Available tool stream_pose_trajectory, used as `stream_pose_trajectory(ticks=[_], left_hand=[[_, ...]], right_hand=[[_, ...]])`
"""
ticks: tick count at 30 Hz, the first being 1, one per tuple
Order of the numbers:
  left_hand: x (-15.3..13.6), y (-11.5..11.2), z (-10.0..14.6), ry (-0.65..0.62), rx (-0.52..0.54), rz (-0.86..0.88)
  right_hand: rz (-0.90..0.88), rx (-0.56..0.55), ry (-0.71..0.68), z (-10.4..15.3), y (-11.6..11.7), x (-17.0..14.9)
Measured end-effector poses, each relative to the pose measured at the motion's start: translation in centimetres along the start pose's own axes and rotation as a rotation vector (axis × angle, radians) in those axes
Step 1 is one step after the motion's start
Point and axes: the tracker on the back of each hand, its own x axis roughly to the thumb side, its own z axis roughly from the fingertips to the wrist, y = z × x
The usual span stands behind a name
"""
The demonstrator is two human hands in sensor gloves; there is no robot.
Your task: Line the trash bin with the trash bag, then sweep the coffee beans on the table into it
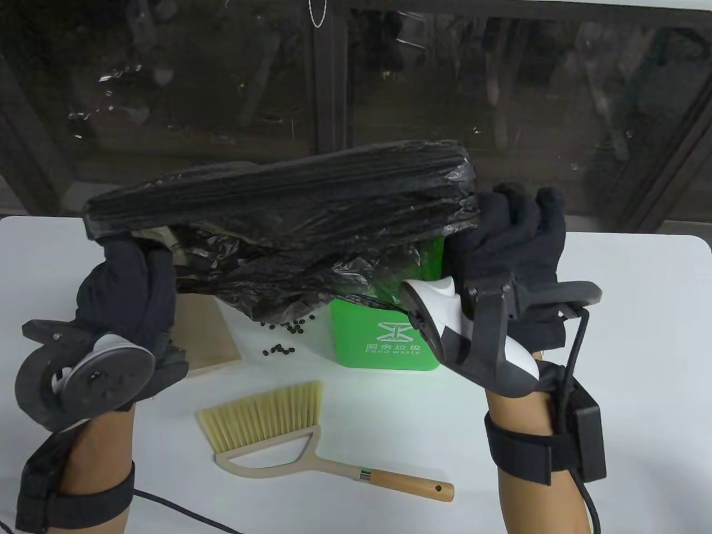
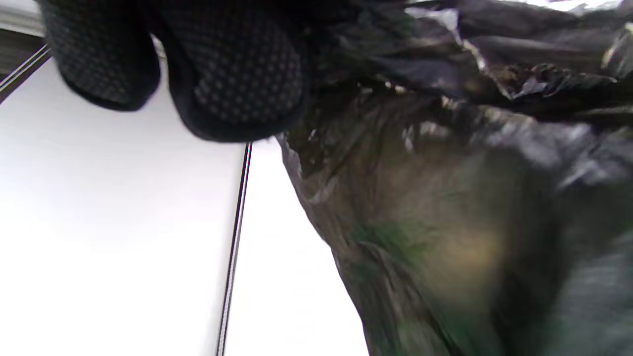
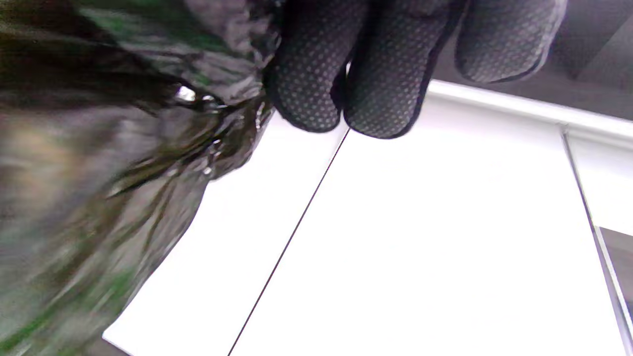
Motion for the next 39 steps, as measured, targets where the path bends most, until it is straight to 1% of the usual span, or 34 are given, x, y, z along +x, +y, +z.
stream_pose_trajectory(ticks=[2, 3, 4, 5, 6, 7, 8, 9, 11, 12, 13, 14, 15, 16, 17, 18, 19, 20, 21, 22, 24, 25, 26, 27, 28, 29, 30, 31, 32, 34, 36, 37, 38, 39], left_hand=[[-0.1, -1.6, 1.9, -0.014, -0.100, -0.025], [-0.2, -2.8, 2.8, -0.015, -0.178, -0.026], [-0.4, -3.7, 3.5, -0.012, -0.243, -0.022], [-0.6, -5.2, 4.4, -0.012, -0.362, -0.011], [-0.9, -6.5, 5.2, -0.015, -0.477, 0.002], [-1.1, -7.4, 5.6, -0.012, -0.550, 0.007], [-1.3, -8.5, 6.2, -0.020, -0.641, 0.010], [-1.5, -9.2, 6.4, -0.024, -0.697, 0.008], [-1.9, -10.4, 5.8, -0.022, -0.834, 0.023], [-2.0, -10.7, 5.3, -0.022, -0.876, 0.035], [-2.1, -10.9, 4.2, -0.016, -0.934, 0.079], [-2.2, -10.7, 3.0, 0.010, -0.951, 0.109], [-2.1, -10.1, 1.8, 0.022, -0.919, 0.124], [-1.7, -8.6, 0.4, 0.028, -0.795, 0.129], [-1.4, -7.3, -0.3, 0.030, -0.687, 0.126], [-0.7, -5.1, -1.0, 0.035, -0.466, 0.126], [0.0, -3.4, -0.9, 0.035, -0.279, 0.122], [0.7, -2.3, -0.6, 0.026, -0.148, 0.097], [1.4, -1.4, -0.1, -0.010, -0.015, 0.029], [1.7, -1.4, 0.2, -0.037, 0.011, -0.021], [1.8, -3.1, 0.8, -0.049, -0.112, -0.080], [1.5, -4.8, 1.3, -0.037, -0.227, -0.081], [1.0, -6.8, 1.9, -0.017, -0.370, -0.079], [0.7, -8.2, 2.4, -0.008, -0.484, -0.075], [0.0, -10.0, 3.4, -0.021, -0.676, -0.053], [-0.4, -11.1, 3.9, -0.036, -0.820, -0.013], [-1.1, -12.4, 5.0, -0.028, -1.045, 0.057], [-1.6, -13.0, 5.7, -0.047, -1.182, 0.087], [-1.9, -13.0, 6.1, -0.048, -1.197, 0.089], [-2.6, -12.3, 6.2, -0.035, -1.102, 0.077], [-2.9, -10.4, 5.5, -0.020, -0.922, 0.133], [-3.0, -9.0, 4.9, -0.006, -0.808, 0.181], [-3.0, -7.9, 4.3, -0.002, -0.737, 0.225], [-3.0, -6.3, 3.6, 0.015, -0.605, 0.272]], right_hand=[[-0.041, 0.158, -0.080, 1.9, 2.7, 1.2], [-0.052, 0.274, -0.105, 3.0, 4.5, 2.1], [-0.045, 0.387, -0.147, 3.6, 5.7, 2.7], [-0.053, 0.555, -0.204, 4.3, 7.4, 3.5], [-0.065, 0.694, -0.212, 5.0, 8.7, 4.1], [-0.064, 0.804, -0.241, 5.2, 9.5, 4.4], [-0.069, 0.866, -0.245, 5.3, 10.2, 4.6], [-0.082, 0.916, -0.251, 5.1, 10.5, 4.7], [-0.126, 1.008, -0.230, 3.9, 10.8, 4.6], [-0.143, 1.041, -0.217, 3.2, 10.7, 4.6], [-0.152, 1.056, -0.193, 2.1, 10.6, 4.5], [-0.147, 1.045, -0.170, 1.0, 10.3, 4.4], [-0.129, 1.007, -0.143, -0.2, 9.5, 4.2], [-0.114, 0.871, -0.092, -1.7, 7.9, 3.8], [-0.126, 0.748, -0.060, -2.5, 6.7, 3.4], [-0.187, 0.489, 0.011, -3.2, 4.5, 2.6], [-0.269, 0.288, 0.071, -3.2, 3.0, 2.1], [-0.330, 0.113, 0.128, -2.9, 1.8, 1.7], [-0.351, 0.021, 0.141, -2.5, 1.1, 1.4], [-0.342, -0.008, 0.135, -2.1, 1.0, 1.3], [-0.293, 0.121, 0.085, -0.7, 3.0, 2.2], [-0.241, 0.237, 0.039, 0.3, 4.8, 2.9], [-0.191, 0.363, -0.007, 1.2, 6.6, 3.7], [-0.153, 0.483, -0.046, 2.1, 8.0, 4.2], [-0.129, 0.628, -0.116, 3.3, 9.6, 4.9], [-0.123, 0.704, -0.152, 3.7, 10.2, 5.2], [-0.116, 0.875, -0.227, 4.7, 11.1, 5.8], [-0.103, 0.930, -0.263, 5.1, 11.2, 6.0], [-0.089, 0.967, -0.301, 5.1, 10.9, 6.2], [-0.111, 0.964, -0.315, 4.4, 9.7, 6.2], [-0.173, 0.908, -0.297, 3.1, 7.9, 6.1], [-0.209, 0.861, -0.282, 2.1, 6.7, 5.9], [-0.233, 0.825, -0.270, 1.5, 5.9, 5.7], [-0.259, 0.766, -0.247, 0.7, 4.7, 5.4]])
